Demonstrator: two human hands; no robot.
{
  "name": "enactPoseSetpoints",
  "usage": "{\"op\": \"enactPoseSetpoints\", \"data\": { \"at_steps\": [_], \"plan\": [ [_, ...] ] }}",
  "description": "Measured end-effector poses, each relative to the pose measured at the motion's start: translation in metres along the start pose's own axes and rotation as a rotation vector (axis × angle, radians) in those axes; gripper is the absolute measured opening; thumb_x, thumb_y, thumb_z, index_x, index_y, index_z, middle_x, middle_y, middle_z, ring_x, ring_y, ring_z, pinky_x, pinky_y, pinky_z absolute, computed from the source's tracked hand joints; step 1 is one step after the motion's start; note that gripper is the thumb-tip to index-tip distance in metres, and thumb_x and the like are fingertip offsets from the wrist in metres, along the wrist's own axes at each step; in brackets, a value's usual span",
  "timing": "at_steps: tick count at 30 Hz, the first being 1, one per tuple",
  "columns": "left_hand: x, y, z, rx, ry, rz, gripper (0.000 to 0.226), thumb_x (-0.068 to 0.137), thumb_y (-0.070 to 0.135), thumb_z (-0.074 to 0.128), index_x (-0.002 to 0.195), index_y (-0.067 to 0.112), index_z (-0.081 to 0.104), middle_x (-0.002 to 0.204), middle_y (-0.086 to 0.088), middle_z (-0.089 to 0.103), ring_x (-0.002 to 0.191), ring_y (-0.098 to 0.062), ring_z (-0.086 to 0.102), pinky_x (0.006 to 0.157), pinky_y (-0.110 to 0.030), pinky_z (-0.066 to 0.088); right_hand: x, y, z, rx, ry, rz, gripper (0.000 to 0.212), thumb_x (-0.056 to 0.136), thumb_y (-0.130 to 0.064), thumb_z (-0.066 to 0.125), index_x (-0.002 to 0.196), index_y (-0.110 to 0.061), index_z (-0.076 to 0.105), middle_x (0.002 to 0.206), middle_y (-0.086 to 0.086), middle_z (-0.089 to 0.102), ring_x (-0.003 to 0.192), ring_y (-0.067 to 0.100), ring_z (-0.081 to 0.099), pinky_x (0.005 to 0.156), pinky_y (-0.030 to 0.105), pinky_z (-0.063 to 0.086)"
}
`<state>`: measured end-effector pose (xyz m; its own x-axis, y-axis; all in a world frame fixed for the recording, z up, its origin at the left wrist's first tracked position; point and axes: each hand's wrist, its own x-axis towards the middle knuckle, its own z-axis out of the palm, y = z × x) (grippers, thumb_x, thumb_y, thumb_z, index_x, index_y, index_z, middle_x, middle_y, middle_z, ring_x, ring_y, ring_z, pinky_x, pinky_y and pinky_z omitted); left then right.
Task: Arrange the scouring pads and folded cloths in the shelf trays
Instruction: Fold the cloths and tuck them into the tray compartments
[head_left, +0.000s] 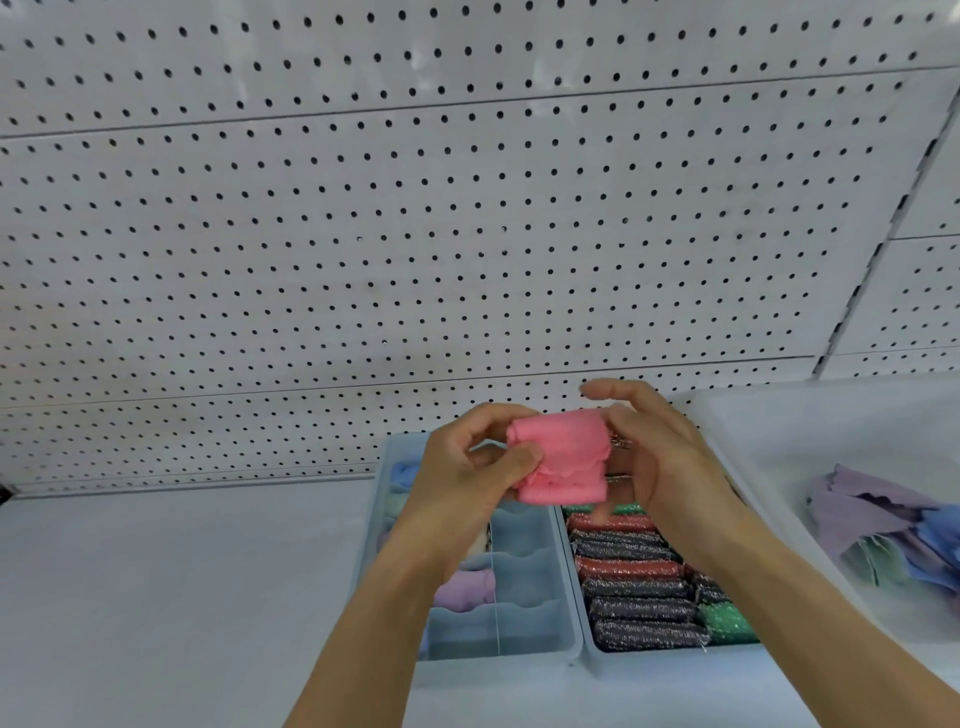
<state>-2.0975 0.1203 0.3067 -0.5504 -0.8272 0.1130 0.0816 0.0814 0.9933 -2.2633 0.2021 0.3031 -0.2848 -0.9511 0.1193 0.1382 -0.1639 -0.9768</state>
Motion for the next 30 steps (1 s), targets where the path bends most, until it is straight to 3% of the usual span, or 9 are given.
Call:
{"op": "enactPoseSetpoints", "data": {
  "at_steps": [2, 8, 12, 14, 18, 22, 24, 27, 30],
  "plan": [
    [-0.002, 0.001, -0.003, 0.030, 0.021, 0.070, 0.025, 0.085, -0.005, 0.066, 0.095, 0.017, 0.071, 0.085, 0.000, 0.068, 0.075, -0.011, 0.064, 0.066, -0.027, 0.056, -0.001, -0.001, 0.002, -0.058, -0.036, 0.063, 0.029, 0.088, -0.031, 0.066, 0.114, -0.019, 0.062, 0.096, 0.005, 0.070, 0.076, 0.037, 0.067, 0.052, 0.037, 0.055],
    [-0.009, -0.002, -0.020, -0.016, 0.006, 0.060, 0.036, 0.083, -0.013, 0.062, 0.087, 0.020, 0.076, 0.092, -0.010, 0.070, 0.087, -0.026, 0.063, 0.076, -0.031, 0.056, 0.002, 0.005, 0.017, 0.005, -0.052, -0.029, 0.025, 0.080, 0.015, 0.061, 0.094, -0.004, 0.069, 0.095, 0.013, 0.071, 0.078, 0.030, 0.068, 0.059, 0.032, 0.057],
    [-0.013, -0.003, -0.031, -0.273, -0.076, -0.136, 0.022, 0.084, 0.009, 0.059, 0.103, 0.008, 0.071, 0.108, -0.014, 0.070, 0.099, -0.026, 0.068, 0.082, -0.031, 0.057, 0.005, 0.011, 0.025, -0.016, -0.031, -0.161, 0.029, 0.078, 0.022, 0.058, 0.079, -0.004, 0.072, 0.092, 0.015, 0.071, 0.081, 0.026, 0.069, 0.063, 0.033, 0.058],
    [-0.016, -0.006, -0.037, -0.214, -0.126, -0.179, 0.030, 0.088, 0.023, 0.064, 0.113, 0.007, 0.068, 0.116, -0.015, 0.069, 0.103, -0.028, 0.068, 0.085, -0.032, 0.057, 0.007, 0.016, 0.030, -0.052, -0.032, -0.237, 0.032, 0.076, 0.026, 0.058, 0.078, -0.002, 0.072, 0.092, 0.018, 0.068, 0.082, 0.028, 0.068, 0.064, 0.033, 0.058],
    [-0.022, -0.009, -0.052, -0.045, -0.123, -0.146, 0.032, 0.086, 0.008, 0.068, 0.118, 0.008, 0.064, 0.108, -0.012, 0.072, 0.097, -0.023, 0.070, 0.080, -0.025, 0.056, 0.008, 0.028, 0.040, -0.199, -0.048, -0.278, 0.042, 0.076, 0.030, 0.054, 0.080, -0.007, 0.074, 0.095, 0.010, 0.071, 0.092, 0.025, 0.068, 0.076, 0.034, 0.058],
    [-0.026, -0.019, -0.074, 0.158, -0.051, -0.068, 0.033, 0.077, -0.004, 0.075, 0.105, 0.014, 0.069, 0.096, -0.007, 0.073, 0.089, -0.025, 0.070, 0.073, -0.034, 0.058, 0.001, 0.024, 0.045, -0.251, -0.222, -0.067, 0.027, 0.080, 0.010, 0.067, 0.094, -0.012, 0.076, 0.101, 0.003, 0.073, 0.095, 0.015, 0.068, 0.081, 0.023, 0.054],
    [-0.031, -0.028, -0.081, 0.223, -0.035, -0.049, 0.036, 0.072, -0.010, 0.077, 0.095, 0.018, 0.070, 0.089, -0.002, 0.072, 0.083, -0.020, 0.069, 0.070, -0.027, 0.056, 0.000, 0.028, 0.051, -0.364, -0.231, 0.026, 0.027, 0.075, -0.008, 0.080, 0.099, -0.017, 0.072, 0.098, -0.002, 0.073, 0.089, 0.010, 0.068, 0.079, 0.021, 0.054],
    [-0.041, -0.046, -0.087, 0.374, -0.032, -0.028, 0.042, 0.068, -0.012, 0.077, 0.088, 0.025, 0.072, 0.086, 0.000, 0.072, 0.080, -0.014, 0.069, 0.073, -0.023, 0.055, 0.001, 0.048, 0.062, -0.786, -0.246, -0.003, 0.030, 0.074, -0.020, 0.081, 0.099, -0.031, 0.068, 0.092, -0.013, 0.068, 0.084, -0.001, 0.060, 0.077, 0.014, 0.044],
    [-0.053, -0.068, -0.091, 0.533, -0.080, 0.033, 0.042, 0.068, -0.004, 0.079, 0.090, 0.032, 0.072, 0.089, 0.007, 0.071, 0.082, -0.007, 0.067, 0.079, -0.027, 0.055, -0.004, 0.066, 0.071, -1.196, -0.347, -0.016, 0.029, 0.075, -0.038, 0.073, 0.103, -0.036, 0.063, 0.089, -0.018, 0.059, 0.078, 0.000, 0.050, 0.071, 0.017, 0.040]
  ]
}}
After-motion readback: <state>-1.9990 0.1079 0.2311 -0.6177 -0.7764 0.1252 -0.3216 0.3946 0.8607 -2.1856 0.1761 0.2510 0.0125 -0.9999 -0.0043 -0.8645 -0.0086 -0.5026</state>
